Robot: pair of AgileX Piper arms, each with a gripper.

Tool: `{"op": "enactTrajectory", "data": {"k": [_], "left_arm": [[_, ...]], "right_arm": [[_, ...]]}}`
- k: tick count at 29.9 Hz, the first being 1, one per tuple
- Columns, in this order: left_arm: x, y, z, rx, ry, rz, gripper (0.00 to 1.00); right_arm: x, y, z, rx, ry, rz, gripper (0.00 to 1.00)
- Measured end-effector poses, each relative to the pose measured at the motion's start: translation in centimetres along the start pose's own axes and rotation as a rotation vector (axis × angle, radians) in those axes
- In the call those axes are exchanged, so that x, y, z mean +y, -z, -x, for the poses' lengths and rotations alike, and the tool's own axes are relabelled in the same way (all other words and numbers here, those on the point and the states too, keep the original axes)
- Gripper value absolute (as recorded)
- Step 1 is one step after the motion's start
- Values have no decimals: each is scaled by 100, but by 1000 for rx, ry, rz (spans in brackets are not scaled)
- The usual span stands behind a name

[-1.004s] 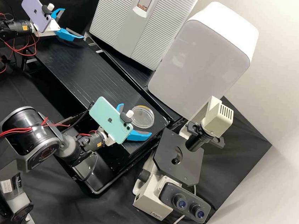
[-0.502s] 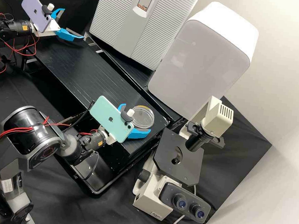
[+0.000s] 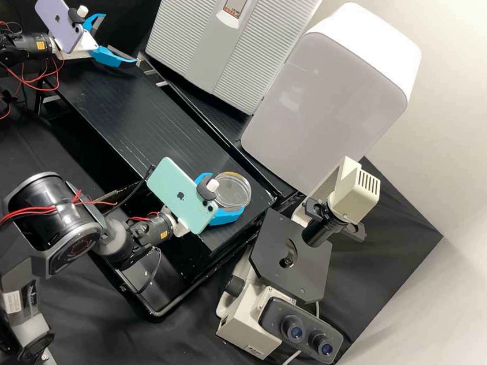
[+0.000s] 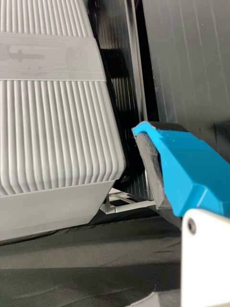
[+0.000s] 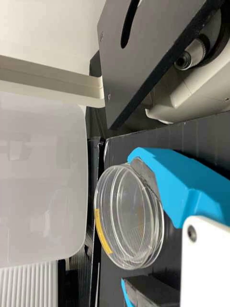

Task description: Slide the petri dish to the right

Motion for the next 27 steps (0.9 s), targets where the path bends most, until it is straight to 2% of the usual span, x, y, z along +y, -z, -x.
{"op": "enactTrajectory", "data": {"k": [16, 17, 27], "left_arm": [[0, 0, 0, 0, 0, 0, 100], [0, 0, 0, 0, 0, 0, 100], [0, 0, 0, 0, 0, 0, 100]], "right_arm": [[4, -5, 0, -2, -2, 0, 0], [4, -5, 0, -2, -2, 0, 100], [12, 0, 0, 3, -10, 0, 100]]}}
